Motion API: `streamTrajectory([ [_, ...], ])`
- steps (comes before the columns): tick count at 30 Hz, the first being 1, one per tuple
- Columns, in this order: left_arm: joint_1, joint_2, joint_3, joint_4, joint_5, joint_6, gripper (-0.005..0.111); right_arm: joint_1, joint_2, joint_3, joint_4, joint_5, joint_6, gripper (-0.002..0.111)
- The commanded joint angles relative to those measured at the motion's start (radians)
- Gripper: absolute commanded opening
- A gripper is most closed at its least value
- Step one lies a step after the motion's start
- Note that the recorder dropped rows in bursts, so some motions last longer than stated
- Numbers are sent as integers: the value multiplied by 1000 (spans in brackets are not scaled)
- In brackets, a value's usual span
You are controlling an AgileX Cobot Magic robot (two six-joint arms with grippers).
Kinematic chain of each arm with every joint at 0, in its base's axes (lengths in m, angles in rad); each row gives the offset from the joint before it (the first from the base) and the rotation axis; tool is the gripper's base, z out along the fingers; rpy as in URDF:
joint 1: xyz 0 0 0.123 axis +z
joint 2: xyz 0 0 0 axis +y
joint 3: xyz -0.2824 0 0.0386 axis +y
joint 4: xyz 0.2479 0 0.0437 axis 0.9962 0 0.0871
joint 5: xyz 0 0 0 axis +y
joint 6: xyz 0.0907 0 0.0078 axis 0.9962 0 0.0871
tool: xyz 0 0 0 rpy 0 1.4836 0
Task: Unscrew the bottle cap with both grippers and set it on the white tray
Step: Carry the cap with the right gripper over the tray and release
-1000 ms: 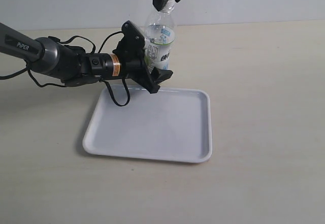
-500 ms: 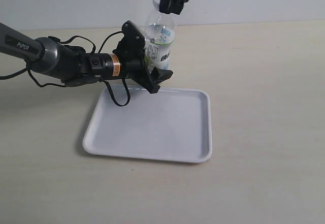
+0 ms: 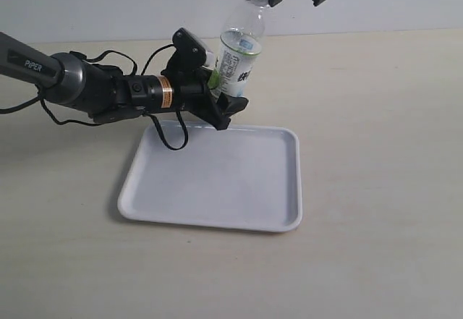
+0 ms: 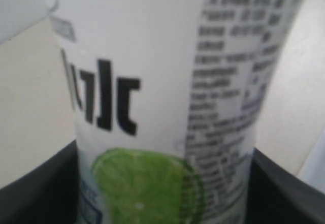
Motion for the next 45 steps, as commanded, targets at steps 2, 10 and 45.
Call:
streamTrajectory([
  [2, -2, -5, 1, -59, 13, -19, 0, 1, -38, -3, 113, 26, -85, 0],
  [10, -1, 30, 1, -116, -81, 0, 0, 1, -148, -3, 433, 26, 108, 0],
  [45, 92, 45, 26, -98, -237, 15, 0, 1, -98, 776, 459, -421, 1267, 0],
])
